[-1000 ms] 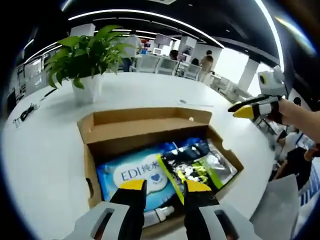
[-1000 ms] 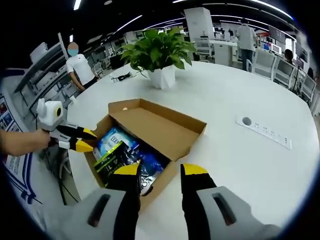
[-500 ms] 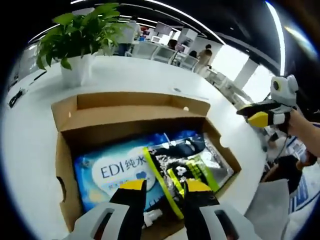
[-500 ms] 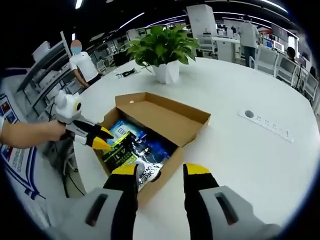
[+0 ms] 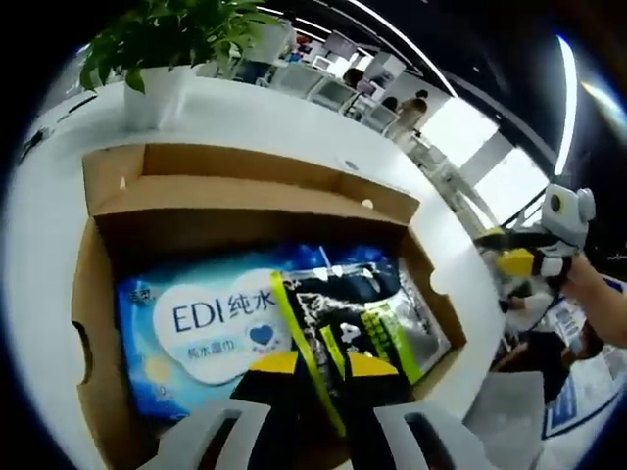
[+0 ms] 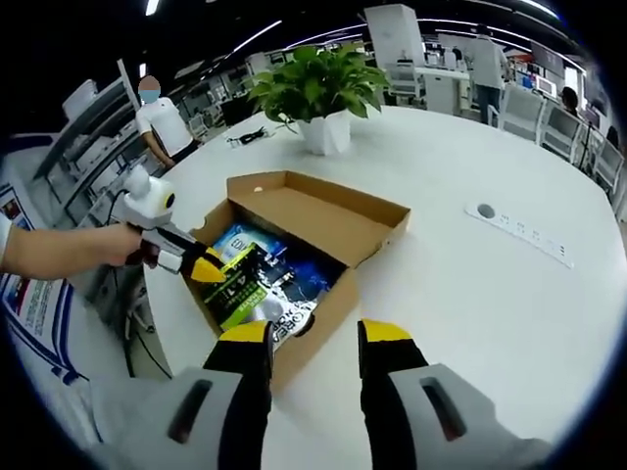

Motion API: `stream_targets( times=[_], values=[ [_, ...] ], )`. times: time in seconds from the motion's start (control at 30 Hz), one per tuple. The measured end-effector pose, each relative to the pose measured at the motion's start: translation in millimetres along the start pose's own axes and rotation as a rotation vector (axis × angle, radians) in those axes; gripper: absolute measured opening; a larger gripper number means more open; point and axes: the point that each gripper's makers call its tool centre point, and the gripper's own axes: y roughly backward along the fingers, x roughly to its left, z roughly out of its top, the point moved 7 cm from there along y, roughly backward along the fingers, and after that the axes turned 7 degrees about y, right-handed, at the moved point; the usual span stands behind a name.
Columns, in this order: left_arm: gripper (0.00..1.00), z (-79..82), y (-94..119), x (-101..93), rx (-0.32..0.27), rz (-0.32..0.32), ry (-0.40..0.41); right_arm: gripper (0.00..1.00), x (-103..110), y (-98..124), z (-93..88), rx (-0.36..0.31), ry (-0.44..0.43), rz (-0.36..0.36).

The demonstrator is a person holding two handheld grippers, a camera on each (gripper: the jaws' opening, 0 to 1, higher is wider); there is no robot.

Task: Operate the shoe box by opening the lid, removing the specified soft item, and placing it in the target area until the item is outside and the box remains undamaged.

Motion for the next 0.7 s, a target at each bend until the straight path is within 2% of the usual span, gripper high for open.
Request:
stream_targets(
  times=[0.1,0.17,0.33,0.7],
  values=[
    [0.04,-0.8,0.0,0.4,-0.005,0.018,-0.001,0.32,0.3,-0.5,-1.7,0.001,0.0,0.001],
    [0.03,-0.7,-0.3,1.9,-0.01,0.014,0.017,0.32,-0.3,-0.7,-2.1,0.003,-0.001,0.002],
    [0.0,-0.3,-1.2,3.9,-0.027,0.007,0.056,0.31,1.0,-2.3,-1.3,0.003,-0.003,0.006],
    [0.0,-3.3,6.2,5.9,-0.045,0.031,0.06,0.31,8.7,-7.3,0.0,0.001,-0.006,0.026]
  ],
)
